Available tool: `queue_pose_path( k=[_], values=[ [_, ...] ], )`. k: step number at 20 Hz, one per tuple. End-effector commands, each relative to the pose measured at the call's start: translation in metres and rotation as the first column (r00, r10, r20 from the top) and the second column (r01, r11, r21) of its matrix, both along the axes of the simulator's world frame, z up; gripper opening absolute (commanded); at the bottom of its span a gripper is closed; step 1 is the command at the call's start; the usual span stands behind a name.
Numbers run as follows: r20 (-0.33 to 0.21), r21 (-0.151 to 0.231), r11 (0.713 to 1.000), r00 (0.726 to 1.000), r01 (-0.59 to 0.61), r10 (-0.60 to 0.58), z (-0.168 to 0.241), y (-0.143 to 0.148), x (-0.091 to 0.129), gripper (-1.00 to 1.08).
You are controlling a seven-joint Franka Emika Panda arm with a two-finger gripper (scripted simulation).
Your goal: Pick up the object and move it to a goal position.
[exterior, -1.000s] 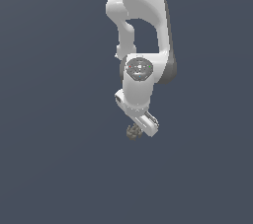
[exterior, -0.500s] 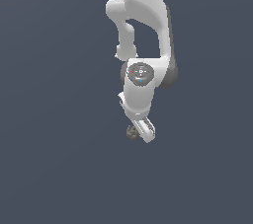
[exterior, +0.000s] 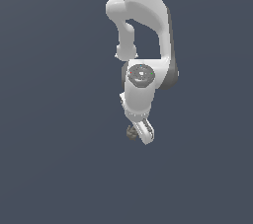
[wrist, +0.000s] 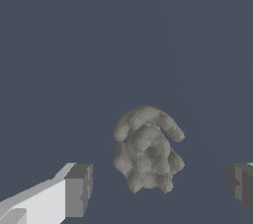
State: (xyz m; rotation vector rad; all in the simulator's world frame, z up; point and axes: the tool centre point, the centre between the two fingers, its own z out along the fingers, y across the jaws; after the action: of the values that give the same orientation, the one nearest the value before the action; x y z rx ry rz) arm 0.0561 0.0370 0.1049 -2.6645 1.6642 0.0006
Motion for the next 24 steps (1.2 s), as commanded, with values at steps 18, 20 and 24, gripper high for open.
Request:
queue_pose_path(
  k=[18, 20, 24],
  values=[
    [0.000, 0.000, 1.000, 1.000, 0.005, -0.005, -0.050, 0.000, 0.000, -1.00],
    [0.000, 0.000, 1.000, 1.000, 0.005, -0.005, -0.050, 0.000, 0.000, -1.00],
    [0.000, 0.000, 1.000, 1.000, 0.005, -0.005, -0.050, 0.000, 0.000, -1.00]
  ],
)
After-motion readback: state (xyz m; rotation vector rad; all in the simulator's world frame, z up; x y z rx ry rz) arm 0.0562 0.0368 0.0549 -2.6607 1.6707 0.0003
